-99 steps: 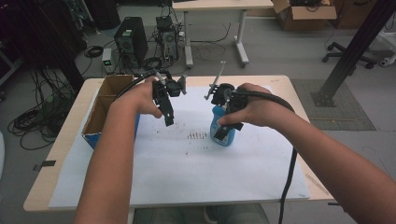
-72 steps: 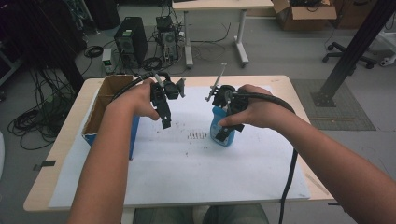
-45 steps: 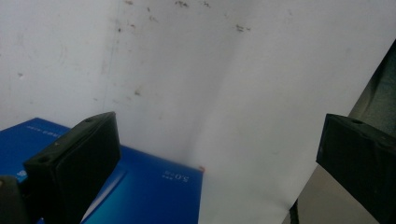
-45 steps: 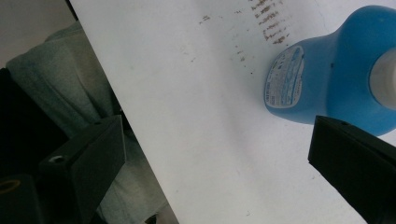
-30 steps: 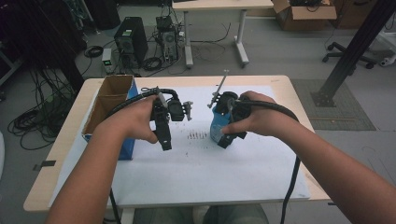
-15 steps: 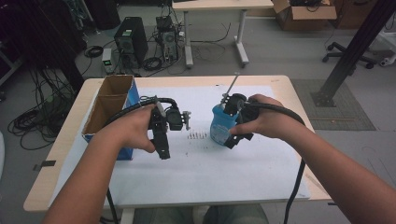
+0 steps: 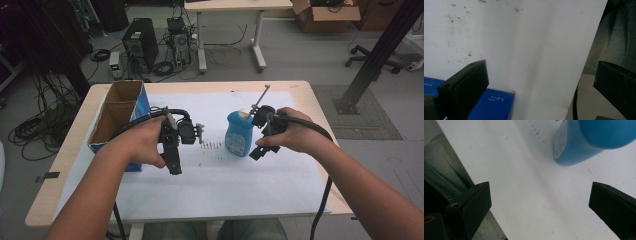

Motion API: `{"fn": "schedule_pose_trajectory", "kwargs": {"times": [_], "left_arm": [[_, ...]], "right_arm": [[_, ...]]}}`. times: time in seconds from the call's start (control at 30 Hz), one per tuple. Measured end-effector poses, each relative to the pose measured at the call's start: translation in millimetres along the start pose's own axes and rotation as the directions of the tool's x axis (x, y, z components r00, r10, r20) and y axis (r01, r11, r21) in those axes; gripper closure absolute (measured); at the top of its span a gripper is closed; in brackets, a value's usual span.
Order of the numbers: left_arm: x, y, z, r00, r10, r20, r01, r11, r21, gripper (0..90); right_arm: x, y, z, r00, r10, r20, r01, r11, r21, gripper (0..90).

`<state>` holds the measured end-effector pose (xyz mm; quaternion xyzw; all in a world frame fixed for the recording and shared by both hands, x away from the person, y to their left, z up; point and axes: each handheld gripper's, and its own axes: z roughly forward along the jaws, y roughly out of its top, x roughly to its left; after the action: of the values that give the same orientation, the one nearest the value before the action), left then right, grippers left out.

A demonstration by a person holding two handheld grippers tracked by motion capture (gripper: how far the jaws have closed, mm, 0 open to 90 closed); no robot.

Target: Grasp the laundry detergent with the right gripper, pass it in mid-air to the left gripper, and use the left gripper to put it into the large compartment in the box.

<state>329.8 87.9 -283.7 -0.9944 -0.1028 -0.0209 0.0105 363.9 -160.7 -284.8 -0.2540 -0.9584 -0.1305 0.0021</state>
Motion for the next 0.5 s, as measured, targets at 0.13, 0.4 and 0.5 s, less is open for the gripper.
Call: {"fn": "schedule_pose_trajectory", "kwargs": {"times": [0.13,0.4,0.5], "left_arm": [[-0.7,-2.3,1.6,1.0,0.004,0.003,-0.004,1.0,-0.005,0.2],[-1.7,-4.2,1.7,1.0,-0.002,0.004,0.002,1.0,-0.006,0.2],[-2.4,-3.7,1.2,1.0,0.003,0.0,-0.003,1.0,-0.001,0.2]], "right_arm": [[-7.6,-6.4,3.5,0.9999,0.013,-0.001,-0.013,1.0,-0.026,4.4],[-19.4,-15.7,11.0,0.9995,0.029,-0.015,-0.03,0.997,-0.077,4.4],[-22.0,-18.1,14.4,0.9993,0.031,-0.021,-0.033,0.995,-0.093,4.4]]}}
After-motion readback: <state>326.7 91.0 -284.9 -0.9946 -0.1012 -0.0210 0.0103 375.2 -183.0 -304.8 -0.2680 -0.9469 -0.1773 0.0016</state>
